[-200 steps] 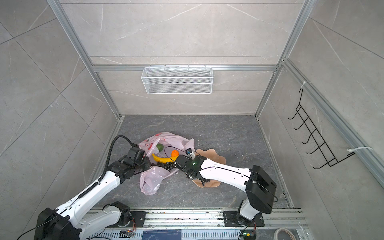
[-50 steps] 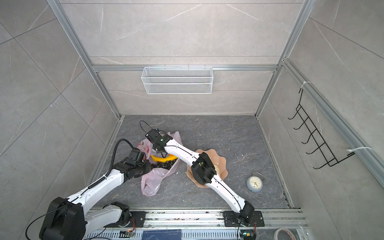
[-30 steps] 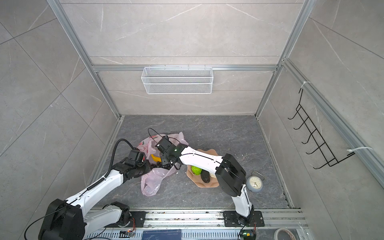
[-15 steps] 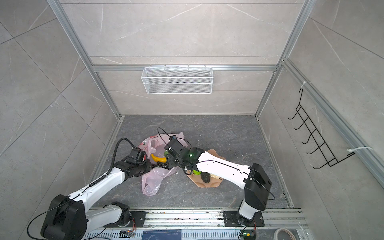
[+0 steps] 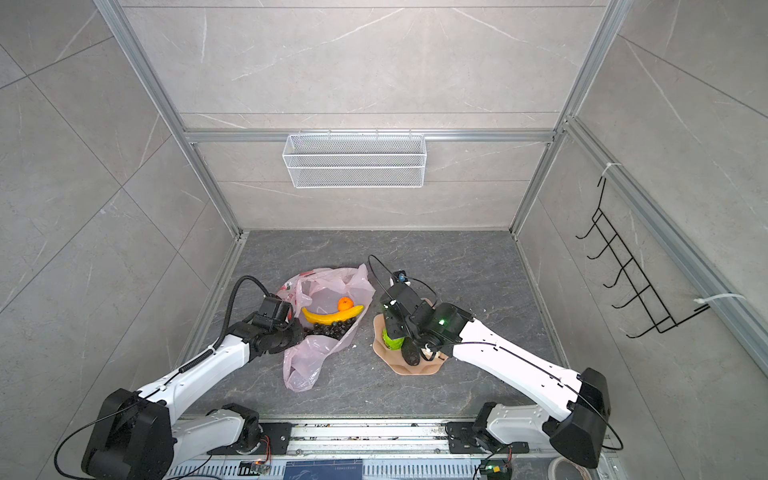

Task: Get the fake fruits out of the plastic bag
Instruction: 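Lift the dark green fruit out and carry it over the peach bowl, then lower the dark green fruit beside the lemon and open the right gripper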

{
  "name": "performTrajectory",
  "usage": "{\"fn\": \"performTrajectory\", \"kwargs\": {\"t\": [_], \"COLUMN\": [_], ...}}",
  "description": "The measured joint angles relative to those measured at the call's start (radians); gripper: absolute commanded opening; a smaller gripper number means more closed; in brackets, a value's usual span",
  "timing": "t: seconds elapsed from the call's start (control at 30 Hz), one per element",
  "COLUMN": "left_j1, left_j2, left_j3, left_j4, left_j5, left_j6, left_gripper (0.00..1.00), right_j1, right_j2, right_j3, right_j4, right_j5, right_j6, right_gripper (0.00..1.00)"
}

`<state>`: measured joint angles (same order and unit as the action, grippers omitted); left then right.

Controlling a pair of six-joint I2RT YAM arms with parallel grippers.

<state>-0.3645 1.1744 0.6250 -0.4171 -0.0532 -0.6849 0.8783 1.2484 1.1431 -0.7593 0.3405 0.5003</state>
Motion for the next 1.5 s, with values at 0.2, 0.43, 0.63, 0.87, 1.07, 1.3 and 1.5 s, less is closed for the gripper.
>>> {"fn": "performTrajectory", "kwargs": {"t": [0.2, 0.43, 0.63, 0.87, 1.07, 1.3, 1.5], "left_j1": [0.0, 0.0, 0.0, 0.0, 0.0, 0.0, 0.0], "left_j2": [0.005, -0.004, -0.015, -0.015, -0.015, -0.015, -0.015], "left_j3": [0.013, 0.013, 0.013, 0.013, 0.013, 0.013, 0.013], "left_j4": [0.0, -0.002, -0.004, -0.004, -0.004, -0.004, -0.004], "left_j5": [0.002, 0.002, 0.002, 0.003, 0.003, 0.003, 0.003], "left_j6": [0.0, 0.0, 0.0, 0.0, 0.0, 0.0, 0.0], "left_gripper": [0.12, 0.12, 0.12, 0.12, 0.12, 0.12, 0.12], "right_j1": [-0.134, -0.251, -0.331, -0.363, -0.386, -0.394, -0.396], "right_j2": [0.0, 0.068, 0.132, 0.204, 0.238, 0.269, 0.281], "right_j3": [-0.059, -0.076, -0.085, -0.086, -0.092, -0.104, -0.105], "right_j4": [-0.056, -0.06, -0.06, -0.053, -0.032, -0.007, 0.003], "right_j5": [-0.01, -0.076, -0.129, -0.152, -0.159, -0.169, -0.174], "right_j6": [-0.007, -0.03, -0.053, -0.071, -0.079, -0.079, -0.079], "right_gripper": [0.59, 0.6, 0.6, 0.6, 0.62, 0.68, 0.69]}}
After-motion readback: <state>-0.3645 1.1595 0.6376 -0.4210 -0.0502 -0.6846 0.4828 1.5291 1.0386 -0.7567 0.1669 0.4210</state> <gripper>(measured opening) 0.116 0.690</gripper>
